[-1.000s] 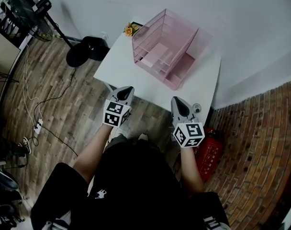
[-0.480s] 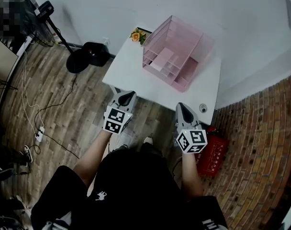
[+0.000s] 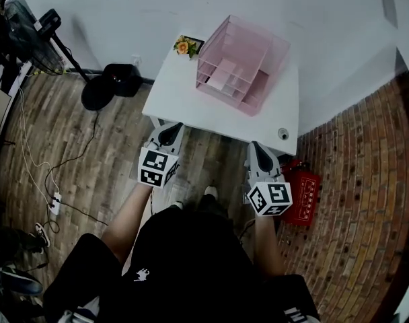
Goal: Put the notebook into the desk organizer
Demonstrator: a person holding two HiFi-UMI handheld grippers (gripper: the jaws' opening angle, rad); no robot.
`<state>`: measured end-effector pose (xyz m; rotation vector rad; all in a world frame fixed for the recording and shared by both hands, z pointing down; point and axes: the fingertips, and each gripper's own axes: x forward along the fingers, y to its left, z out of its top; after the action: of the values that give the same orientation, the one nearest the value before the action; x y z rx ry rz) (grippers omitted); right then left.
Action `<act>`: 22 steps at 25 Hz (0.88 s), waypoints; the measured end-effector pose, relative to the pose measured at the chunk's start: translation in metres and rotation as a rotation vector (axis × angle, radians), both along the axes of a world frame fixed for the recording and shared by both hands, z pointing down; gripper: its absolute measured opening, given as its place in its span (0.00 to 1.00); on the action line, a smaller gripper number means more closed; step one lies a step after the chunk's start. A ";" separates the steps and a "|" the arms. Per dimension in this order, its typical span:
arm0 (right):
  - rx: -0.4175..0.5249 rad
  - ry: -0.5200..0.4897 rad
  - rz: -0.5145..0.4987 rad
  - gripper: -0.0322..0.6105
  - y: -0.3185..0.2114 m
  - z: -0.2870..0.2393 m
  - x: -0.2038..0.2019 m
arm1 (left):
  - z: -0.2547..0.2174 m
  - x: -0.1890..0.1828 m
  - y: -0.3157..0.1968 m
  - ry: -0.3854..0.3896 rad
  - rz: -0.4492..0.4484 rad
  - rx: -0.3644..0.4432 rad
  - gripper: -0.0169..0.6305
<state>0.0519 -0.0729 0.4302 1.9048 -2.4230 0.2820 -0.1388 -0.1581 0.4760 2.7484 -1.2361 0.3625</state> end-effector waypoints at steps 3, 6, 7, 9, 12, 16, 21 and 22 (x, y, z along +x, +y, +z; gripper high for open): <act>0.012 0.010 0.033 0.05 0.015 -0.007 -0.006 | -0.007 -0.005 0.008 0.017 0.024 0.008 0.03; 0.022 0.017 0.065 0.05 0.029 -0.011 -0.009 | -0.018 -0.004 0.017 0.030 0.055 0.037 0.03; 0.024 0.021 0.075 0.05 0.034 -0.011 -0.009 | -0.021 -0.004 0.020 0.033 0.064 0.045 0.03; 0.027 0.030 0.094 0.05 0.041 -0.013 -0.012 | -0.027 -0.006 0.025 0.036 0.079 0.060 0.03; 0.037 0.030 0.116 0.05 0.050 -0.015 -0.016 | -0.033 -0.010 0.030 0.040 0.097 0.075 0.03; 0.041 0.029 0.132 0.05 0.057 -0.016 -0.024 | -0.035 -0.016 0.033 0.042 0.114 0.081 0.03; 0.042 0.029 0.146 0.05 0.063 -0.016 -0.028 | -0.033 -0.020 0.036 0.042 0.122 0.077 0.03; 0.041 0.030 0.147 0.05 0.063 -0.016 -0.029 | -0.033 -0.021 0.036 0.042 0.123 0.077 0.03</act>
<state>0.0229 -0.0096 0.4144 2.0923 -2.2911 0.2089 -0.1598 -0.1221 0.4431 2.8898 -1.0976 0.2712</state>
